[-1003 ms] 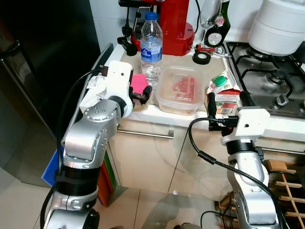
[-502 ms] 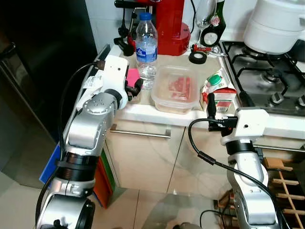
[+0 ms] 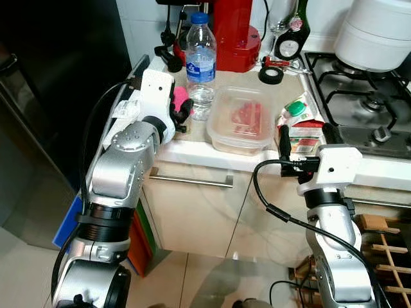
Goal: Restocking fridge
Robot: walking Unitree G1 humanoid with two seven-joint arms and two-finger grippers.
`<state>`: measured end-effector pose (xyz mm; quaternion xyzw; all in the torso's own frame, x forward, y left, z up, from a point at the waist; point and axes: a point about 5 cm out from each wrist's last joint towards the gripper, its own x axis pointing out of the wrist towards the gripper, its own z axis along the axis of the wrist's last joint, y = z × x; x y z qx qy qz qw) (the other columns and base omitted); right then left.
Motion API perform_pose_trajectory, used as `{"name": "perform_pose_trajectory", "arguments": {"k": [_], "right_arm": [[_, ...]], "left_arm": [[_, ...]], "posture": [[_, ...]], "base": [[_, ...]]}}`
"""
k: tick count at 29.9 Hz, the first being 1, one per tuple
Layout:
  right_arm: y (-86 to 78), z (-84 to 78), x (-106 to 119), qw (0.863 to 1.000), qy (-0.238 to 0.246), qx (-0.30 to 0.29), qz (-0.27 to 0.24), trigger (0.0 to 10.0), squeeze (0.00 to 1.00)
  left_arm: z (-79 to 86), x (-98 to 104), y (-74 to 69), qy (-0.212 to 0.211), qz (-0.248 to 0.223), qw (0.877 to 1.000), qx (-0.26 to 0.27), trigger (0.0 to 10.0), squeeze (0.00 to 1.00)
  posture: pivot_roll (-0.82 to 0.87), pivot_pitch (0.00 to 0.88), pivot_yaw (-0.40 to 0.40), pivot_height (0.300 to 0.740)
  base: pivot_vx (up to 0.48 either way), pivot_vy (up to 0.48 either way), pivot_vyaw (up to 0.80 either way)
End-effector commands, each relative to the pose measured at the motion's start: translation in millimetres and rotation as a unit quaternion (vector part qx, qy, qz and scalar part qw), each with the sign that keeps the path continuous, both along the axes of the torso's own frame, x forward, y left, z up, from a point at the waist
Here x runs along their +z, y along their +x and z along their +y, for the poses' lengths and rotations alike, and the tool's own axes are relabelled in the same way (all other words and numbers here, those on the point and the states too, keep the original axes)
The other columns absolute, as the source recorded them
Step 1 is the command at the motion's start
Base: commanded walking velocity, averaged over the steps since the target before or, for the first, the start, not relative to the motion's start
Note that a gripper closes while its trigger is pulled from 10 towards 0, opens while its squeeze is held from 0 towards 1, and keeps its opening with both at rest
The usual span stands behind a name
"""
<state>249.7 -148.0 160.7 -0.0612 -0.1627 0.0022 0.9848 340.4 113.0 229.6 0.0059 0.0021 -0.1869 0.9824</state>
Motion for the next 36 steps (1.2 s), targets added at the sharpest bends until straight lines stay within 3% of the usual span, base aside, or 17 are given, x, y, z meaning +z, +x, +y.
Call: {"name": "perform_pose_trajectory", "arguments": {"k": [1,5,11,12,14,15,21,23,28,32,36], "right_arm": [[-1.1,-0.2,-3.6,1.000,-0.007,0.002,0.004,10.0,0.00],[-0.9,0.0,-4.3,1.000,-0.008,0.003,0.004,10.0,0.00],[-0.3,1.2,-5.0,1.000,-0.010,0.005,0.004,10.0,0.00],[-0.3,1.1,-4.9,1.000,-0.010,0.005,0.004,10.0,0.00],[-0.5,0.7,-4.8,1.000,-0.013,0.006,0.003,10.0,0.00],[-0.4,0.2,-4.9,1.000,-0.013,0.006,0.004,10.0,0.00],[1.5,0.1,-7.0,1.000,-0.013,0.009,0.008,10.0,0.00],[5.2,3.7,-7.6,1.000,-0.014,0.019,0.008,10.0,0.00],[23.1,11.8,-8.0,0.999,-0.014,0.037,0.008,10.0,0.00],[52.1,8.4,7.9,0.999,-0.017,0.032,-0.016,10.0,0.00],[58.6,8.8,10.4,0.999,-0.023,0.037,-0.022,10.0,0.00]], "left_arm": [[0.9,20.5,-1.6,-0.013,-0.040,0.999,-0.010,0.0,0.00],[3.0,32.4,-3.0,-0.020,-0.065,0.997,-0.019,0.0,0.00],[4.0,32.4,-2.8,-0.004,-0.070,0.997,-0.019,0.0,0.00],[4.8,29.6,-4.4,0.004,-0.063,0.998,-0.003,10.0,0.00],[6.1,26.6,-14.5,0.002,-0.058,0.998,0.032,10.0,0.00],[7.7,27.7,-22.2,-0.002,-0.071,0.996,0.051,10.0,1.00],[8.7,38.3,-34.2,0.003,-0.133,0.988,0.078,10.0,1.00],[7.1,40.4,-35.3,0.022,-0.164,0.984,0.072,10.0,1.00],[0.8,17.2,-40.9,0.050,-0.142,0.987,0.062,10.0,1.00],[8.1,-7.8,-58.2,0.076,-0.119,0.989,0.051,10.0,1.00],[12.9,-1.2,-66.7,0.069,-0.137,0.986,0.058,10.0,1.00]], "posture": [[-0.07,0.000,0.013,0.740],[-0.07,0.000,0.011,0.740],[-0.07,0.000,0.011,0.740],[-0.07,0.000,0.011,0.740],[-0.07,0.000,0.011,0.740],[-0.06,0.000,0.006,0.740],[-0.04,0.000,-0.008,0.740],[-0.03,0.000,-0.022,0.740],[-0.02,0.000,-0.040,0.740],[0.01,0.000,-0.069,0.740],[0.05,0.000,-0.083,0.740]], "base": [[0.000,0.000,0.00],[0.000,0.000,0.00],[0.000,0.000,0.00],[0.000,0.000,0.00],[0.000,0.000,0.00],[0.000,0.000,0.00],[0.000,0.000,0.00],[0.000,0.000,0.00],[0.000,0.000,0.00],[0.000,0.000,0.00],[0.000,0.000,0.00]]}}
